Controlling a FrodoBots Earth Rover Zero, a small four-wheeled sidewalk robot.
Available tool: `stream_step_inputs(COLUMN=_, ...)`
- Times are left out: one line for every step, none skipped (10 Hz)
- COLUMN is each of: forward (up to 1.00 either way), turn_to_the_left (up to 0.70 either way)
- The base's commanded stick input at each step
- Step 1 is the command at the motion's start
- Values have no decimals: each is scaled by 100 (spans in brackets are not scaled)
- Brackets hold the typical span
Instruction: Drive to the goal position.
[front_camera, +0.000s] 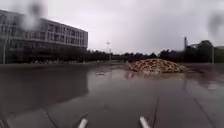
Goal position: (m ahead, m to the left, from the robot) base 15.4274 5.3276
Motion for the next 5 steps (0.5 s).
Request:
stream_step_inputs(forward=100, turn_to_the_left=0)
stream_step_inputs(forward=100, turn_to_the_left=0)
stream_step_inputs(forward=100, turn_to_the_left=0)
stream_step_inputs(forward=100, turn_to_the_left=0)
stream_step_inputs(forward=100, turn_to_the_left=0)
